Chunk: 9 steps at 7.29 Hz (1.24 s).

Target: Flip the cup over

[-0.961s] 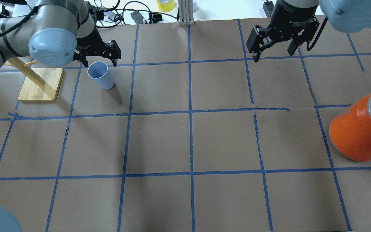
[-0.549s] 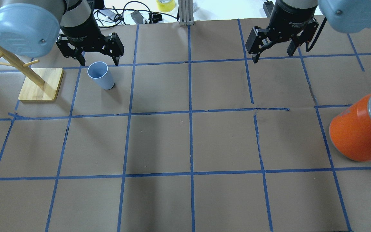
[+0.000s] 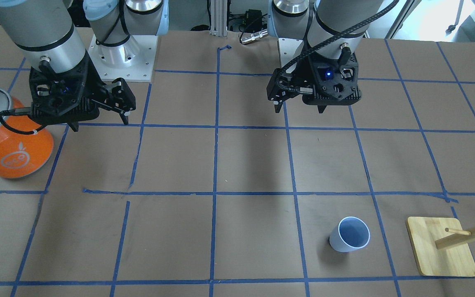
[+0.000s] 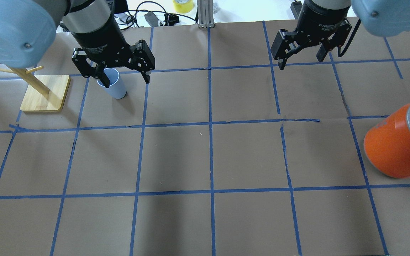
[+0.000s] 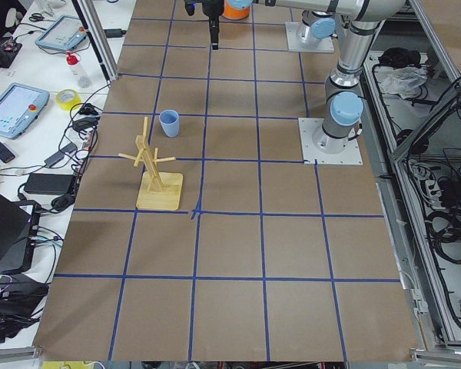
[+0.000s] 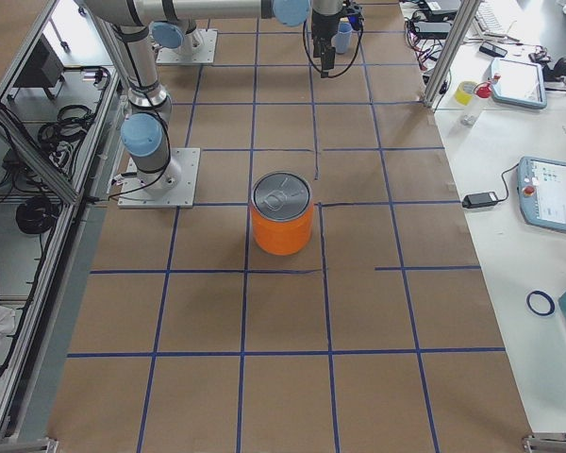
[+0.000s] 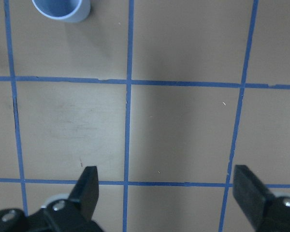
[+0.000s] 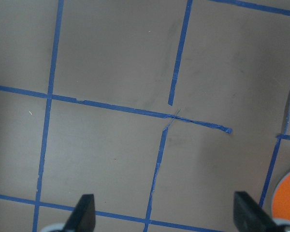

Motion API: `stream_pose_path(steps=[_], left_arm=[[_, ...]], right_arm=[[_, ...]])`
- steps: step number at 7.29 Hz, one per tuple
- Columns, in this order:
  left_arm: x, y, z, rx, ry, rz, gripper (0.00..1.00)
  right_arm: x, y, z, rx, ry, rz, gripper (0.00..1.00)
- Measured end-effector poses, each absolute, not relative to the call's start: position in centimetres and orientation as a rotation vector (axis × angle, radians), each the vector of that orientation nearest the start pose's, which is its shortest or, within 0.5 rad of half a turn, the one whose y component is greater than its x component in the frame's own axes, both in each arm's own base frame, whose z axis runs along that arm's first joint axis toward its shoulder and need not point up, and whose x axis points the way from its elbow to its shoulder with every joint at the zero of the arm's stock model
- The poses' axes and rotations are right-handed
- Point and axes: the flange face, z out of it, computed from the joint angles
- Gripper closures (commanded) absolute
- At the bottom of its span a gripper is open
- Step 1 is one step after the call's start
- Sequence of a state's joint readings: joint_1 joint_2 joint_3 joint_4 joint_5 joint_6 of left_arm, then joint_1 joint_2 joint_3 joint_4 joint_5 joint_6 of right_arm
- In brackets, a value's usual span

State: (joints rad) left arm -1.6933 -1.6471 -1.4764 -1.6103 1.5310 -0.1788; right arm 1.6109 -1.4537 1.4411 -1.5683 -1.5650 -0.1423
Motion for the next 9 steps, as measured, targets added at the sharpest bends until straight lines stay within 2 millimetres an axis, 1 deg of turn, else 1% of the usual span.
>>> stream_pose_path(steps=[1, 4, 9], left_arm=[[-20.4, -50.1, 48.8, -0.091, 3.175, 0.024, 0.00], [-19.4, -51.4, 48.9, -0.066, 3.089, -0.115, 0.00], [-19.4, -51.6, 49.3, -0.081, 3.085, -0.141, 0.00]], right_arm=[[15.6, -53.7, 49.1, -0.287, 3.124, -0.016, 0.00], [15.6, -53.7, 49.1, -0.288, 3.124, -0.014, 0.00], [15.6, -53.6, 49.1, -0.288, 3.124, -0.016, 0.00]])
